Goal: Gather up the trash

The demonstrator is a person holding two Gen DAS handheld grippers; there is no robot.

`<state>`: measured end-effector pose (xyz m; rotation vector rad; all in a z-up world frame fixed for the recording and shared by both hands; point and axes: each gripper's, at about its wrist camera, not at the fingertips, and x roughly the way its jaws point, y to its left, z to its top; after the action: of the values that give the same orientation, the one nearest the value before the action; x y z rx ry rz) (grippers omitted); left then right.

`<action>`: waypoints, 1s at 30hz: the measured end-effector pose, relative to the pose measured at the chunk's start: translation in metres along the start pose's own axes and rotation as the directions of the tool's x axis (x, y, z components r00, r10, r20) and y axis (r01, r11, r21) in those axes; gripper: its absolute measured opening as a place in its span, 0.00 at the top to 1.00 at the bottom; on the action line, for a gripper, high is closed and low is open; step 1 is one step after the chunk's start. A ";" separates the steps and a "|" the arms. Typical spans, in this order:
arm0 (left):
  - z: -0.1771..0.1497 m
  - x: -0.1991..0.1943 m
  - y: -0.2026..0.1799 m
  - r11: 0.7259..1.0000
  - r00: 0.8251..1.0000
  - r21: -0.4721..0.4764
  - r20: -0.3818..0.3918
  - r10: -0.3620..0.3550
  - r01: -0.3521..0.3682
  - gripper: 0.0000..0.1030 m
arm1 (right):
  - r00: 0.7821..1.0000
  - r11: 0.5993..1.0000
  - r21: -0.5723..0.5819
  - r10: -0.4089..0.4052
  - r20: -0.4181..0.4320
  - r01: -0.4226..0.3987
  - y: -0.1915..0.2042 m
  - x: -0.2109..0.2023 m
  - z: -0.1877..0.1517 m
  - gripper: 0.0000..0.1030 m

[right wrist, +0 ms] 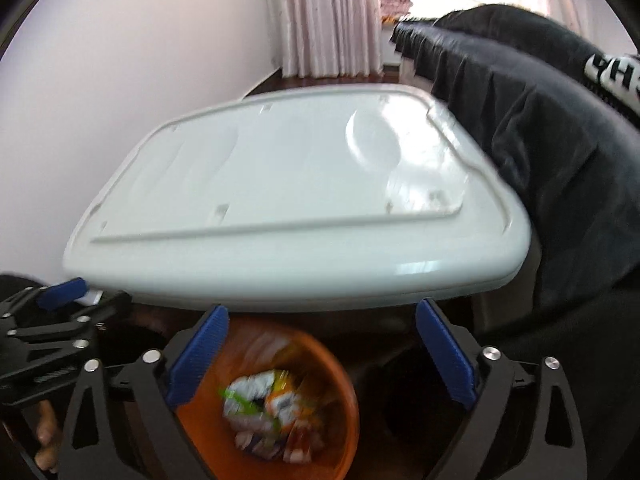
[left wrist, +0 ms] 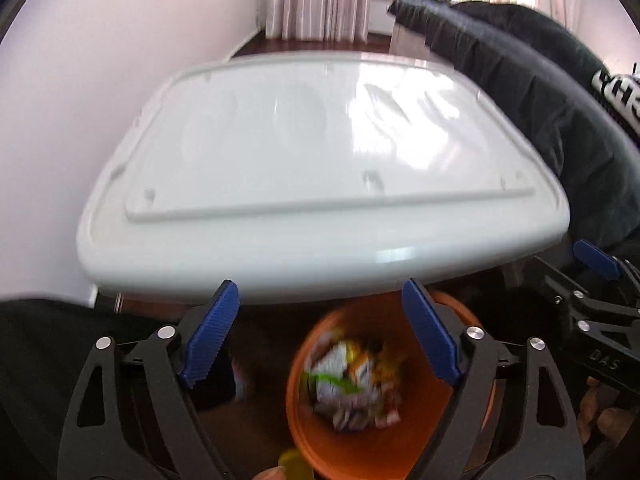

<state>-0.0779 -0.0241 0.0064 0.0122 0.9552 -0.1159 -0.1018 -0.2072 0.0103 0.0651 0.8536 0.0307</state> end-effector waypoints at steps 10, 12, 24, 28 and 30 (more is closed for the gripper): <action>0.042 0.016 0.010 0.999 0.997 -0.054 0.072 0.013 -0.009 0.19 | 0.992 0.995 -0.065 -0.064 0.109 0.072 0.006 0.008 0.038 0.05; 0.045 0.019 0.011 0.998 0.997 -0.058 0.074 0.011 -0.007 0.19 | 0.992 0.994 -0.082 -0.061 0.112 0.071 0.010 0.010 0.039 0.05; 0.042 0.025 0.015 0.998 0.998 -0.053 0.060 0.026 -0.023 0.19 | 0.992 0.993 -0.088 -0.070 0.106 0.080 0.015 0.015 0.036 0.05; 0.042 0.025 0.015 0.998 0.998 -0.053 0.060 0.026 -0.023 0.19 | 0.992 0.993 -0.081 -0.072 0.106 0.080 0.013 0.014 0.035 0.05; 0.042 0.026 0.015 0.998 0.998 -0.052 0.059 0.027 -0.024 0.19 | 0.992 0.993 -0.081 -0.072 0.106 0.081 0.013 0.014 0.035 0.05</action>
<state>-0.0275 -0.0144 0.0093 -0.0263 0.8975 -0.0678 -0.0661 -0.1949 0.0240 -0.0459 0.7505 -0.0085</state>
